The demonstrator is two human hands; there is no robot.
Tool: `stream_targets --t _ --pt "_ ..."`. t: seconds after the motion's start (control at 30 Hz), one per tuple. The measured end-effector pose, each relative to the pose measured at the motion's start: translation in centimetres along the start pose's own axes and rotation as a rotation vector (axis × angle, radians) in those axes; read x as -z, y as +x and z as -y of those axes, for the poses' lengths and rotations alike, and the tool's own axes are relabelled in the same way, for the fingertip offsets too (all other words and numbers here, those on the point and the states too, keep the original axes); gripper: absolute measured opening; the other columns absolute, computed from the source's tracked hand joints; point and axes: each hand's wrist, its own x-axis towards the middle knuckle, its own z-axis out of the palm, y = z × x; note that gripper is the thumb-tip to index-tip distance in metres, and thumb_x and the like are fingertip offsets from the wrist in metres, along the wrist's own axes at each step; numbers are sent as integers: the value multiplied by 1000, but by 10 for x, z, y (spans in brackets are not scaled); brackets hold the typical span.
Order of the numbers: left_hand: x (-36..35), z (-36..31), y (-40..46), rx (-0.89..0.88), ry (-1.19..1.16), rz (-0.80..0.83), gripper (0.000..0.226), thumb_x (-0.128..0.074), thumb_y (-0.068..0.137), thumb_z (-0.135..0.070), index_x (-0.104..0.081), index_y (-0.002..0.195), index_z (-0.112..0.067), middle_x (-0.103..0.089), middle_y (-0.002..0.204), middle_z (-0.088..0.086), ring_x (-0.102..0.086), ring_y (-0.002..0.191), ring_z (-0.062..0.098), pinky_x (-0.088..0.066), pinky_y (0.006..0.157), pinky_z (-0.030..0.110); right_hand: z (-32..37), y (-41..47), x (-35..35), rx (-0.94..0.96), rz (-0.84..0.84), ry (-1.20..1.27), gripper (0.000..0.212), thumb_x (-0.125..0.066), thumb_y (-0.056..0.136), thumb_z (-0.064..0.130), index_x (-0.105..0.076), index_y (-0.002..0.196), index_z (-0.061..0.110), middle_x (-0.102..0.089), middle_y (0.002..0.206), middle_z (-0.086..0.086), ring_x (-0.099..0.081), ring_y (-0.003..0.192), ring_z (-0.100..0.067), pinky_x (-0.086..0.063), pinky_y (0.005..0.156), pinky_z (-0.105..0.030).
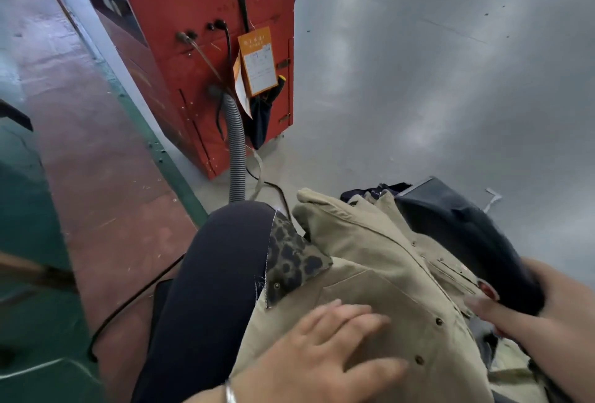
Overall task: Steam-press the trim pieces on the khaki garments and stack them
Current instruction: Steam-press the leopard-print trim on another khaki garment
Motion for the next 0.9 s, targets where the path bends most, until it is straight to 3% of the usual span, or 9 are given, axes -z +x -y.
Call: stream_targets --t 0.1,0.23,0.33,0.43,0.5,0.57,0.67,0.77,0.9 --pt "8 11 -13 6 100 -29 33 -48 88 -37 -56 118 -45 -61 108 -5 -59 93 12 -50 81 25 26 -3 -10 85 30 -65 35 -91 60 32 -59 73 24 -64 57 0 -64 54 -27 -47 51 -39" --pt "3 10 -12 13 181 -34 30 -49 86 -36 -58 114 -40 -61 90 -4 -53 69 14 -46 59 22 37 5 -6 125 -7 -63 34 -91 61 30 -59 69 22 -64 57 1 -62 54 -27 -42 52 -39" --pt "6 9 0 -18 168 -166 16 -52 78 -20 -64 86 -27 -53 71 -5 -45 57 15 -40 47 25 34 7 3 113 -17 -18 32 -89 62 35 -61 72 22 -64 52 -1 -60 48 -27 -44 50 -36" --pt "29 28 5 -6 224 -170 15 -46 74 -13 -58 72 -22 -53 71 -3 -49 61 18 -40 49 28 32 8 8 89 -32 10 32 -87 62 36 -61 76 23 -65 52 0 -59 44 -23 -45 46 -38" --pt "50 49 3 111 285 -170 26 -35 66 -10 -58 71 -20 -56 74 0 -55 65 22 -44 49 30 34 8 6 74 -28 37 30 -87 64 33 -62 77 21 -65 51 -2 -57 40 -18 -44 43 -40" --pt "73 70 -1 198 297 -199 29 -32 63 -8 -60 68 -15 -58 73 3 -57 67 26 -48 48 33 36 10 0 73 -26 40 28 -87 67 27 -62 76 17 -64 52 -6 -59 45 -25 -47 50 -38" --pt "114 88 -9 360 277 -376 25 -43 66 -1 -66 71 -11 -58 77 5 -57 74 27 -49 50 37 44 9 -10 65 -9 33 26 -86 70 27 -63 76 17 -63 53 -8 -64 55 -30 -51 58 -45" --pt "144 84 -30 445 330 -517 22 -54 65 -1 -68 69 -17 -54 76 -1 -53 70 23 -45 48 34 52 6 -12 73 22 28 25 -85 70 30 -64 77 20 -65 54 -4 -65 53 -27 -52 59 -43" --pt "109 50 -71 403 297 -278 36 -39 50 0 -63 68 -21 -54 73 -4 -57 63 22 -45 40 31 61 5 -10 99 53 -25 25 -86 69 31 -63 77 25 -67 59 7 -65 55 -26 -52 62 -41"
